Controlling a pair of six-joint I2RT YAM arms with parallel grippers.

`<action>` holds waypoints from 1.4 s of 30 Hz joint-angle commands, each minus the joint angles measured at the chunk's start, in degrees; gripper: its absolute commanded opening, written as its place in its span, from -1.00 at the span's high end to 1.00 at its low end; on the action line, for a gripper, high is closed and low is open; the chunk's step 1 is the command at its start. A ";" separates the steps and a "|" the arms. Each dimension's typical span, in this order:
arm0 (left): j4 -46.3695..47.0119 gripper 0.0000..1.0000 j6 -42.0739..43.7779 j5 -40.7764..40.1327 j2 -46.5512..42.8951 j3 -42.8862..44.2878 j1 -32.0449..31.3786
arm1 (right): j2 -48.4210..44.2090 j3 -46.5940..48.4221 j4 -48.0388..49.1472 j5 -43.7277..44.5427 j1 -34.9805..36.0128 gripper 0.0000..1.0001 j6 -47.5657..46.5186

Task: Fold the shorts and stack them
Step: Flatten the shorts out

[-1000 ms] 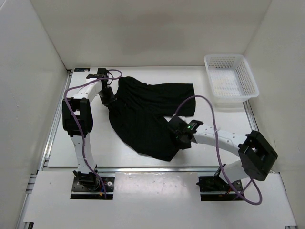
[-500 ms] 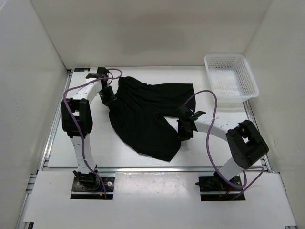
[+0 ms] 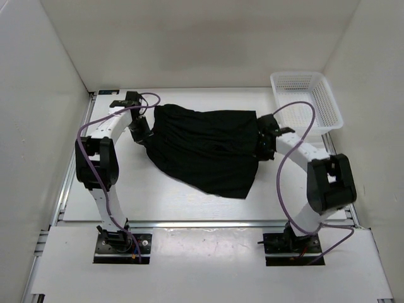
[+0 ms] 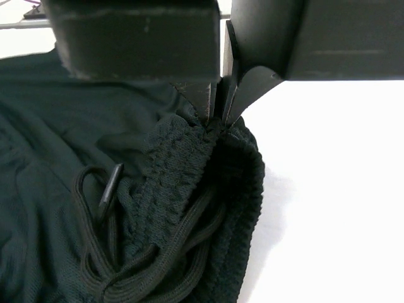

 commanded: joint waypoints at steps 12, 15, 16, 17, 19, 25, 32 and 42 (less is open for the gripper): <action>0.42 0.79 -3.15 0.35 -0.04 4.68 0.18 | 3.29 11.09 -3.27 -2.31 -4.24 -0.42 -4.24; 0.42 0.79 -3.77 -0.18 -0.04 4.68 0.18 | -5.41 1.87 -3.27 -5.91 -4.24 -0.44 -1.52; 0.42 0.79 -4.47 -0.18 -0.04 4.68 0.18 | -7.61 -0.86 -2.57 -7.75 -3.72 -0.44 -0.73; 0.42 0.79 -4.48 -0.18 -0.04 4.68 0.70 | -11.81 -3.41 -2.57 -11.34 -3.10 -0.44 0.14; 0.42 0.79 -4.48 -0.18 -0.04 4.68 0.71 | -15.96 -10.97 -2.57 -15.66 -2.49 -0.44 4.01; 0.95 0.79 -5.00 0.43 0.48 5.21 0.71 | -27.49 -25.22 4.18 -25.88 4.36 -0.62 18.33; 0.95 0.79 -5.53 0.43 0.49 5.21 0.71 | -22.31 -27.77 12.01 -27.98 7.63 -0.43 25.11; 0.95 0.79 -5.53 1.04 -0.04 4.07 0.71 | -11.86 -24.80 15.54 -16.83 8.94 0.67 24.68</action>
